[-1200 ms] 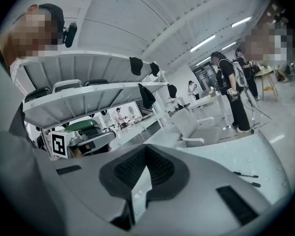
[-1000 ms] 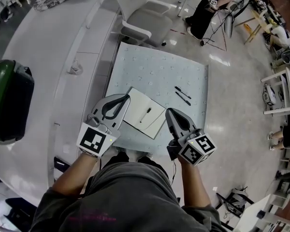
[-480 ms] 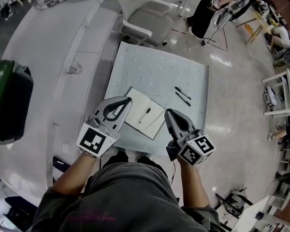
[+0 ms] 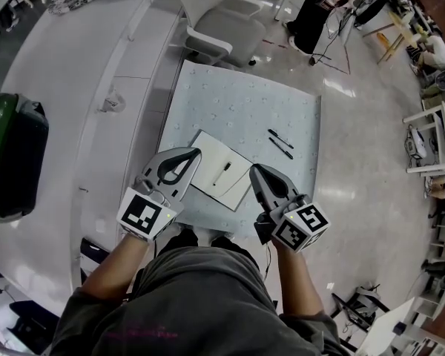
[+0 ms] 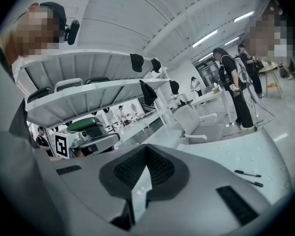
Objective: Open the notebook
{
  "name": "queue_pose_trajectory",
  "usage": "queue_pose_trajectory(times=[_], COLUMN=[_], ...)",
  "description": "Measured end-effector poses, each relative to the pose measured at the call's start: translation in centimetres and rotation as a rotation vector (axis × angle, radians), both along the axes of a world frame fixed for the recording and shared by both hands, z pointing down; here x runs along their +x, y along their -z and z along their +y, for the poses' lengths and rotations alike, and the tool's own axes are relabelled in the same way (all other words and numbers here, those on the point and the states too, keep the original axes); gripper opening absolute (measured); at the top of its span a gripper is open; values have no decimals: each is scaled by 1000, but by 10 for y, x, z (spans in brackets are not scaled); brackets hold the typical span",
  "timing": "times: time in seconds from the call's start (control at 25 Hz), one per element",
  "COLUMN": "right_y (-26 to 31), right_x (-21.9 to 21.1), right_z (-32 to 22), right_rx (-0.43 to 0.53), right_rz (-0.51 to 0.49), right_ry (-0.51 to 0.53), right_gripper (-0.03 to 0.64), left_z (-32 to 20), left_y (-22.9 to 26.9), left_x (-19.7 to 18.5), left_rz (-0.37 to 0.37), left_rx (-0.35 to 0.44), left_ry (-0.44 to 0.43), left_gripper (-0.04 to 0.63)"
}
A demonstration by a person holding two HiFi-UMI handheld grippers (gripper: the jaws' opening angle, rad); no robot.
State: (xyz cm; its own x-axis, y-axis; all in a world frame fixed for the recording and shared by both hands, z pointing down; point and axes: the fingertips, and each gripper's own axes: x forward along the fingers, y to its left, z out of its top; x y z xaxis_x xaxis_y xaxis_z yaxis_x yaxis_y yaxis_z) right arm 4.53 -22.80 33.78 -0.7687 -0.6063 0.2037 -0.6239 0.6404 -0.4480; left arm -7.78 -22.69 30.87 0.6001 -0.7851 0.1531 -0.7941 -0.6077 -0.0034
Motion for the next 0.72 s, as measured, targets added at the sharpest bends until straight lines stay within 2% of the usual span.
queue_pose_trajectory(times=[0.72], right_y=[-4], right_x=[-3], right_z=[8], right_rx=[-11], right_rz=[16], right_ry=[23], right_gripper=[2], left_z=[6], left_y=[-10], left_x=[2], left_rz=[34], left_rx=[-18], left_ry=[0], left_gripper=[0])
